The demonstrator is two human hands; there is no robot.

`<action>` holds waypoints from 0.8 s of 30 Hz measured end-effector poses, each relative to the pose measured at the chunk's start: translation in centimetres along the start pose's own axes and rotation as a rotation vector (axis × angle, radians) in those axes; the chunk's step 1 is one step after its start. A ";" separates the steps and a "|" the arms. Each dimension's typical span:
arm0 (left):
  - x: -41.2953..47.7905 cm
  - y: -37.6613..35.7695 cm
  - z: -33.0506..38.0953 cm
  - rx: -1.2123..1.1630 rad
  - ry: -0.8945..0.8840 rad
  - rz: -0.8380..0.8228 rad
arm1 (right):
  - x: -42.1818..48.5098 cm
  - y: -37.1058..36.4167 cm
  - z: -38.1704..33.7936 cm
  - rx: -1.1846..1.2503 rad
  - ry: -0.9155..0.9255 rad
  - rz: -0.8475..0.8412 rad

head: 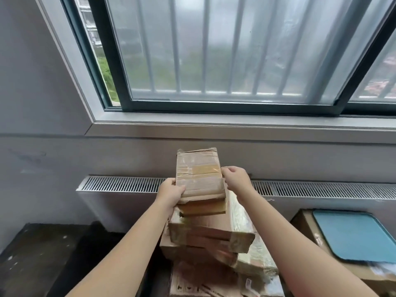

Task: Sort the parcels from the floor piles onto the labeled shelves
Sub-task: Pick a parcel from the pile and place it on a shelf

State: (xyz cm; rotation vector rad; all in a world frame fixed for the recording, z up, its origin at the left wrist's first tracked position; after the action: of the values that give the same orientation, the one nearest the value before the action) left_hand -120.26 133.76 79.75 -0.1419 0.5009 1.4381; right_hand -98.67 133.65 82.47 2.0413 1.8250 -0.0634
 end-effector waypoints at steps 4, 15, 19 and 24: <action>-0.4 1.8 -0.6 -0.266 0.017 -0.021 | -0.5 -0.5 -2.9 -0.001 0.163 -0.023; -1.9 4.8 -0.5 -0.518 -0.076 -0.191 | -0.8 -3.3 -1.2 0.211 -0.086 -0.258; -2.7 4.9 0.4 -0.356 -0.134 -0.201 | -1.3 -3.9 -1.9 0.290 -0.036 -0.255; -3.3 5.3 3.1 -0.042 -0.229 -0.103 | -1.5 -4.2 -3.2 0.179 0.053 -0.124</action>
State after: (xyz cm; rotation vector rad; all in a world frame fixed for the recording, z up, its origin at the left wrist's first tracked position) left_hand -124.79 132.75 84.91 -0.0348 0.2721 1.3450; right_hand -103.70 133.52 84.72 2.0622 2.0431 -0.2164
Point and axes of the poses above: each hand's wrist, its own x-axis towards the middle knuckle, its own y-axis out of the back of the hand, z = x × y, the point moved 7 cm from there along x, towards the middle knuckle, and after that the axes turned 9 degrees about -z, right-handed, at the moved point
